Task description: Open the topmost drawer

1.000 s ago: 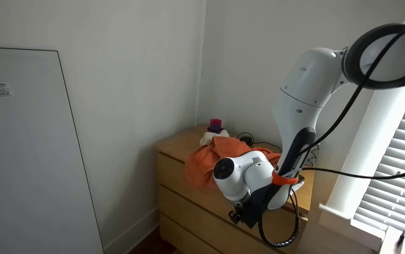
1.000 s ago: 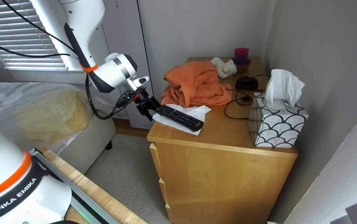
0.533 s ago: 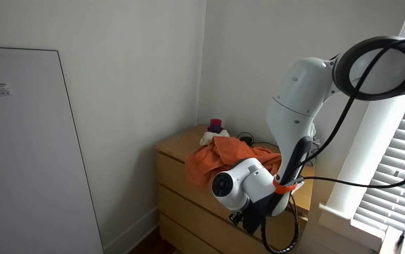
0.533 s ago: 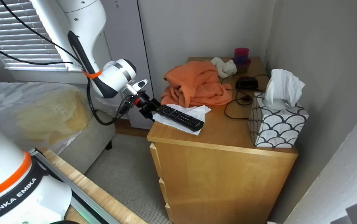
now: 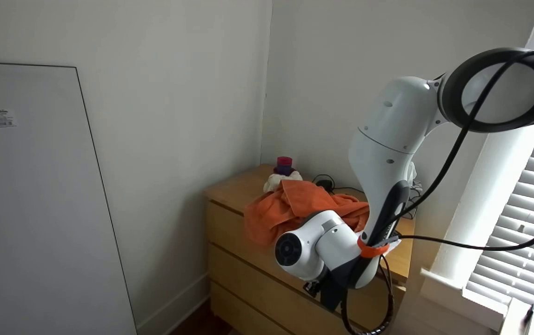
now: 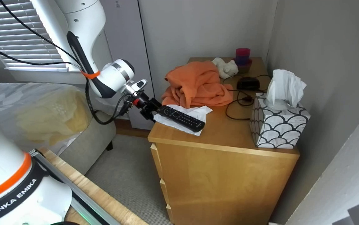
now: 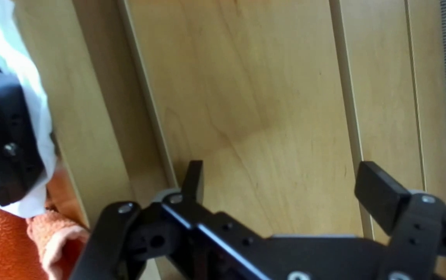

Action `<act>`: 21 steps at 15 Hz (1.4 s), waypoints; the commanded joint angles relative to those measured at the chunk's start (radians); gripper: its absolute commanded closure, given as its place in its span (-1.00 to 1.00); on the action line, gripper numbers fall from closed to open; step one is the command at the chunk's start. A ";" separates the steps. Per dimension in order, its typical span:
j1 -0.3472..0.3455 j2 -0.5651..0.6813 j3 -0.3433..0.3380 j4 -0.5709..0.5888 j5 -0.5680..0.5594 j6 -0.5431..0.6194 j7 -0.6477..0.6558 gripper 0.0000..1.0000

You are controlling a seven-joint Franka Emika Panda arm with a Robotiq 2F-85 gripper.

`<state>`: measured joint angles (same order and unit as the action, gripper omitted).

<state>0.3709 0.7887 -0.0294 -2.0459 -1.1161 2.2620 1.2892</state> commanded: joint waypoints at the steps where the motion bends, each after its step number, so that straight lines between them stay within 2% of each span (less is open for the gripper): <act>1: -0.031 0.001 0.032 0.004 -0.019 -0.019 0.007 -1.00; 5: -0.021 0.007 0.031 0.010 -0.021 -0.036 0.015 -1.00; 14: 0.017 0.024 0.084 0.033 -0.031 -0.245 0.030 -1.00; 21: -0.020 0.050 0.092 0.047 -0.135 -0.241 0.029 -1.00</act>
<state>0.3723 0.8040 0.0502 -2.0159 -1.1891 2.0168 1.2947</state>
